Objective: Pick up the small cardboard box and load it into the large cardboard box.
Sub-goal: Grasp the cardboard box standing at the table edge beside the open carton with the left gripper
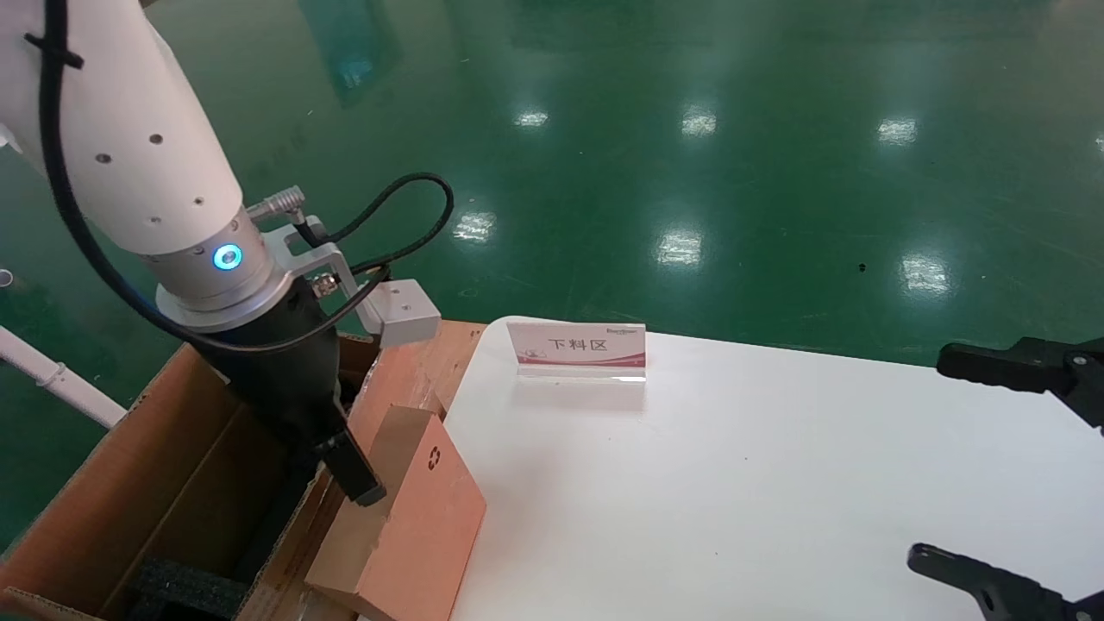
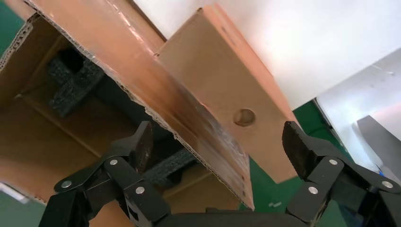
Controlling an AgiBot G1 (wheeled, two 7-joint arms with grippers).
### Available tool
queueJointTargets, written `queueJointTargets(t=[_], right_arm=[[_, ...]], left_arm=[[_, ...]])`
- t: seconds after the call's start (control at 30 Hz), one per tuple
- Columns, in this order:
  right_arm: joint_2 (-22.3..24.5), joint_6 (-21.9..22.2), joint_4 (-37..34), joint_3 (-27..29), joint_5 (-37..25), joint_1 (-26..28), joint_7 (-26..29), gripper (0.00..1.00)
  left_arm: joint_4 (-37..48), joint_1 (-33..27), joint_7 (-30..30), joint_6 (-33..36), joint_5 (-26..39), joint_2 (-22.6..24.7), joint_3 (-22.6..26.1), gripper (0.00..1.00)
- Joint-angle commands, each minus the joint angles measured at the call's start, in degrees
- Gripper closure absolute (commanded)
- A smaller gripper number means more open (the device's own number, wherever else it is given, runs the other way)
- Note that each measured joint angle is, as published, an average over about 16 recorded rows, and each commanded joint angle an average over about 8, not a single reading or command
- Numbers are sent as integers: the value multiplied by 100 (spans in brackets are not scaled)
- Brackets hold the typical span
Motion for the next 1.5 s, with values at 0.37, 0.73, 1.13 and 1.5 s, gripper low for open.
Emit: queueJointTargets(t=[0.37,0.73,1.13,1.5], right_arm=[[2,2,0,-5,3,1,-2,0],[4,4,0,-9,6,2,-5,0],[5,6,-2,-10,9,1,-6,0],[5,7,-2,-11,10,1,-6,100]], left_arm=[[5,181,44,-464,-50,-160,200,0],[26,515,74,-632,-86,-182,291,0],[22,638,106,-680,-69,-153,354,30],[24,619,100,-672,-67,-159,336,100]])
